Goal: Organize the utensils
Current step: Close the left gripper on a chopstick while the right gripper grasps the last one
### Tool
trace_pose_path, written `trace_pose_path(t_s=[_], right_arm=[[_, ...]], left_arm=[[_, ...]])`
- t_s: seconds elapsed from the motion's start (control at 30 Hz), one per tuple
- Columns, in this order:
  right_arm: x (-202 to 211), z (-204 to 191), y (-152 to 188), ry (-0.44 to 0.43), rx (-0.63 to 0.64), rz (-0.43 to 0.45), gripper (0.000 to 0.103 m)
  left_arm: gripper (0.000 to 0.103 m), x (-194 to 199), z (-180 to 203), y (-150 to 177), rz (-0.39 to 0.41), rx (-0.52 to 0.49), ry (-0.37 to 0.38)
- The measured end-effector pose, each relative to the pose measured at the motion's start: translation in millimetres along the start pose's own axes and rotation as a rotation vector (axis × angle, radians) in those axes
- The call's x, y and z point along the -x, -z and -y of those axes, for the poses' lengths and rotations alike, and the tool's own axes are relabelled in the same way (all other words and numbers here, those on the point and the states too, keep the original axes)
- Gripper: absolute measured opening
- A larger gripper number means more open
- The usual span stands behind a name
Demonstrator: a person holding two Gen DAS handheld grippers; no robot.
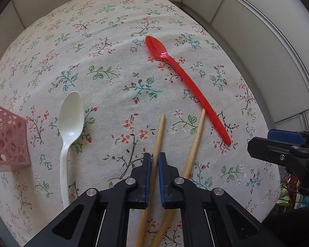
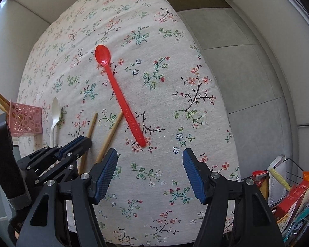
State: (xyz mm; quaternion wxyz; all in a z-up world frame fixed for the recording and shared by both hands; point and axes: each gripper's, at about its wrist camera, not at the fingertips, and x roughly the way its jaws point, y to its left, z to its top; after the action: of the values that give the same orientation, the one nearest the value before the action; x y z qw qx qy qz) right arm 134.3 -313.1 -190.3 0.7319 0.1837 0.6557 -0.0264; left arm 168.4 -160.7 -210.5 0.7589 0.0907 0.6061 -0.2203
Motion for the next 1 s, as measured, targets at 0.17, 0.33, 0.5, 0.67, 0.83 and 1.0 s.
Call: trace_pose_path(t_s=[0.17,0.33,0.5,0.67,0.83,1.0], right_arm=[[-4.9,-8.7,-1.4,-0.017,-0.004,-0.011,0.069],[-13.7,-24.6,-3.8,-0.043,0.001,-0.034,0.069],[-28.5,-42.3,-6.0,-0.09,0.002,-0.084,0.068],[-45.5,-53.9,-11.0,-0.126,-0.024,-0.125,0.068],[-56.0,-61.4,-17.0,-0.065,-0.032,-0.115,0.058],[-55.2,-72.5,-22.4,0.029,0.005,-0.05,0.046]], left_arm=[[0.006,22.8,-11.4,5.5,0.048,0.014,-0.005],[0.006,50.3,-31.5,16.9,0.087,0.024,-0.005],[0.006,73.7,-47.2,30.8,0.127,0.041,0.0],[0.006,87.7,-58.2,40.0,0.153,0.052,0.007],[0.006,94.6,-68.5,49.4,0.157,0.056,0.01],[0.006,98.9,-76.0,54.6,0.164,0.063,0.004]])
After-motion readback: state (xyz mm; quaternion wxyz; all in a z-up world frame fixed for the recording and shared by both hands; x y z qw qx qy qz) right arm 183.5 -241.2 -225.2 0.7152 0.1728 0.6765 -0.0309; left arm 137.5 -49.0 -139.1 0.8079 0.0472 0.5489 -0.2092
